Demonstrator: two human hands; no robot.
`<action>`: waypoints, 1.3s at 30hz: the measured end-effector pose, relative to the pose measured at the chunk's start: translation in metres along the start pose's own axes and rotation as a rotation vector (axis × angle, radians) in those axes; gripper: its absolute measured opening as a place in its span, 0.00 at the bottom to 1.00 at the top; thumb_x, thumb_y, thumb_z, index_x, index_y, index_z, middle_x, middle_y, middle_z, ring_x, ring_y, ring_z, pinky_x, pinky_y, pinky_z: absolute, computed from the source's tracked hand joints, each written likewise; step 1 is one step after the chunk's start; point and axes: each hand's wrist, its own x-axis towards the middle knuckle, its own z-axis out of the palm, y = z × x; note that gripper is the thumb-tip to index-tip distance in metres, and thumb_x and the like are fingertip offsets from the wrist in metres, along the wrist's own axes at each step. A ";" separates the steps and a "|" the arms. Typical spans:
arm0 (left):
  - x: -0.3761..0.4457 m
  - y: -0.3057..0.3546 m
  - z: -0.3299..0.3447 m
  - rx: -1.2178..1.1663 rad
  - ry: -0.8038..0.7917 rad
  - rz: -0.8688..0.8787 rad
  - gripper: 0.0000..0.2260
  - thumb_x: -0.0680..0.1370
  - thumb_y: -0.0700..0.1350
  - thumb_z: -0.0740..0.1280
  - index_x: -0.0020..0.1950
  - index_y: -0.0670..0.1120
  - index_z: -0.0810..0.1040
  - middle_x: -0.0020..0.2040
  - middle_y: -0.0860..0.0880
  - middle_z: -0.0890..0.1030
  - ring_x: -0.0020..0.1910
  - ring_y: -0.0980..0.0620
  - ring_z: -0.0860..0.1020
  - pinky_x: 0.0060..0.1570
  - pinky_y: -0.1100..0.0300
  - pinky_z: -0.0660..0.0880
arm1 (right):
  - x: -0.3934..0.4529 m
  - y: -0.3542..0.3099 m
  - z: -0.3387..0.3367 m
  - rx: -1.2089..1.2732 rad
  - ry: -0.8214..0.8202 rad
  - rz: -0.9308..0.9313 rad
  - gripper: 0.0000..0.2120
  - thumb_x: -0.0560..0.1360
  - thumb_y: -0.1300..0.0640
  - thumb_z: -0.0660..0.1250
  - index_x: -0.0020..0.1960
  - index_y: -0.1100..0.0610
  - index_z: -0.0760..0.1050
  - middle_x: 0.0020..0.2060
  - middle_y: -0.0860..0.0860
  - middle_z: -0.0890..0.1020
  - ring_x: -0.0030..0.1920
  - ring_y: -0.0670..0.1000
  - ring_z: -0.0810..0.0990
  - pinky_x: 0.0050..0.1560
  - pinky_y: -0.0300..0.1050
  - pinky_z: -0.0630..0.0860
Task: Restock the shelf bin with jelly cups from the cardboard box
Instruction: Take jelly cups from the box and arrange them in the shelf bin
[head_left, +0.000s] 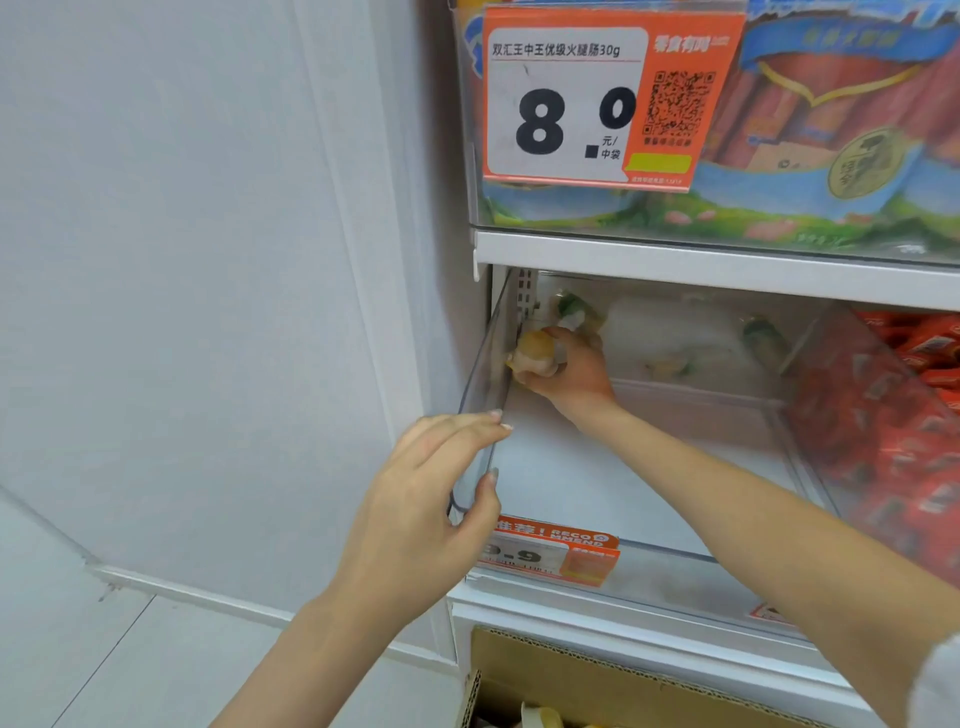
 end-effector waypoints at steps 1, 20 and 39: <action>0.000 0.000 0.000 -0.001 -0.004 -0.007 0.14 0.74 0.44 0.62 0.58 0.44 0.79 0.58 0.54 0.79 0.59 0.59 0.73 0.62 0.71 0.65 | -0.001 -0.001 0.001 0.009 0.000 0.008 0.28 0.66 0.56 0.77 0.63 0.56 0.73 0.55 0.53 0.76 0.56 0.53 0.76 0.57 0.44 0.74; 0.001 0.002 0.000 -0.015 -0.028 -0.043 0.15 0.75 0.45 0.61 0.59 0.47 0.78 0.58 0.56 0.78 0.60 0.59 0.73 0.62 0.70 0.66 | -0.010 0.002 -0.001 0.175 0.030 0.096 0.25 0.67 0.59 0.77 0.60 0.53 0.72 0.53 0.55 0.77 0.46 0.50 0.77 0.41 0.32 0.71; -0.001 0.023 -0.014 -0.149 0.058 -0.168 0.13 0.72 0.43 0.67 0.56 0.54 0.79 0.50 0.64 0.77 0.53 0.67 0.74 0.55 0.75 0.68 | -0.045 -0.029 -0.070 -0.003 -0.102 0.094 0.17 0.69 0.58 0.76 0.56 0.58 0.77 0.51 0.54 0.82 0.53 0.52 0.81 0.51 0.38 0.75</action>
